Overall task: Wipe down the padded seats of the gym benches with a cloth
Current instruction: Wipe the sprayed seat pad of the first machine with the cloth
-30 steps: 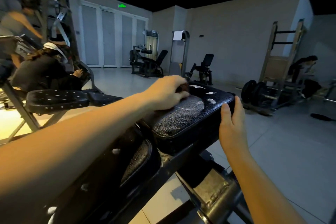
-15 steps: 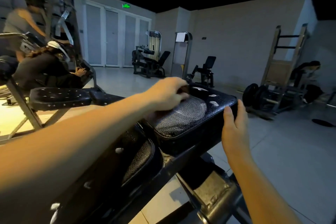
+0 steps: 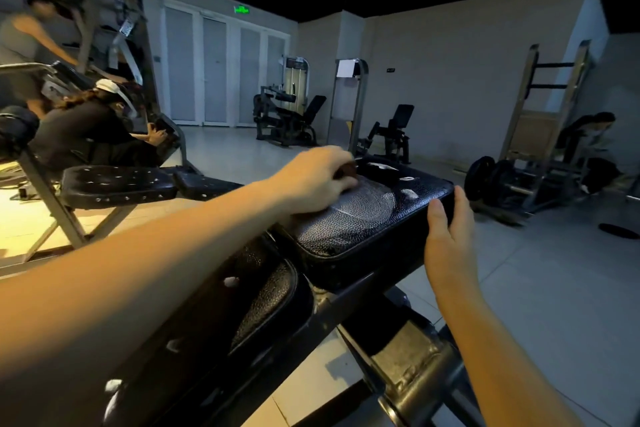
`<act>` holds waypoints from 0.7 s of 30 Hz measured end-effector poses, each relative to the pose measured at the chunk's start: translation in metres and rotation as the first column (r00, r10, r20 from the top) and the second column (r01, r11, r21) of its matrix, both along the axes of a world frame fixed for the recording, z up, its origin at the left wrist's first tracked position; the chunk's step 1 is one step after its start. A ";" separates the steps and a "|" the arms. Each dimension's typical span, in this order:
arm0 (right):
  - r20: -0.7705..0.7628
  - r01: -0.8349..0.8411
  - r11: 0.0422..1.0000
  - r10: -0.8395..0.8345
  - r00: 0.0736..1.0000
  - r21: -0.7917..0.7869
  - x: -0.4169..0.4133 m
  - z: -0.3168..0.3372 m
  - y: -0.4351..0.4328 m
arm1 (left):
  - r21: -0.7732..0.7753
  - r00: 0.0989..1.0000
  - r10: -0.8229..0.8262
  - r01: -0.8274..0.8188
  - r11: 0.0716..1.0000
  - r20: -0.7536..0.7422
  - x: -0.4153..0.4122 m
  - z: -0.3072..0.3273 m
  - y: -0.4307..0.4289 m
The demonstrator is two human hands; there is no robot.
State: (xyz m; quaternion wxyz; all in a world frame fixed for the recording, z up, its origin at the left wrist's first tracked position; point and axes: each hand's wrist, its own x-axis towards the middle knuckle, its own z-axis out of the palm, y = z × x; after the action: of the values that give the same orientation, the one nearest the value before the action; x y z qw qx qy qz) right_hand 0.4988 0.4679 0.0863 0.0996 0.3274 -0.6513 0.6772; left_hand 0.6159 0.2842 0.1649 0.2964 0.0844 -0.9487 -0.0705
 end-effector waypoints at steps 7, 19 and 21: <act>0.040 -0.001 0.999 0.002 0.999 -0.041 -0.005 -0.001 0.000 | -0.010 0.960 -0.278 0.279 0.960 0.042 0.074 -0.014 0.019; 0.062 0.025 0.997 -0.020 0.998 -0.068 -0.005 -0.002 -0.003 | -0.004 0.985 -0.174 0.174 0.985 0.006 0.006 -0.001 0.034; 0.081 0.020 0.995 -0.013 0.997 -0.094 -0.007 -0.002 -0.003 | 0.002 0.980 -0.198 0.198 0.980 0.031 0.036 -0.010 0.031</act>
State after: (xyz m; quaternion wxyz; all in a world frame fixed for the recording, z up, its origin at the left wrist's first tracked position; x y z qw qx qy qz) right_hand 0.4914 0.4647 0.0846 0.0944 0.2896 -0.6246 0.7191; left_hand 0.6519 0.3156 0.1554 0.2730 -0.0096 -0.9570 -0.0976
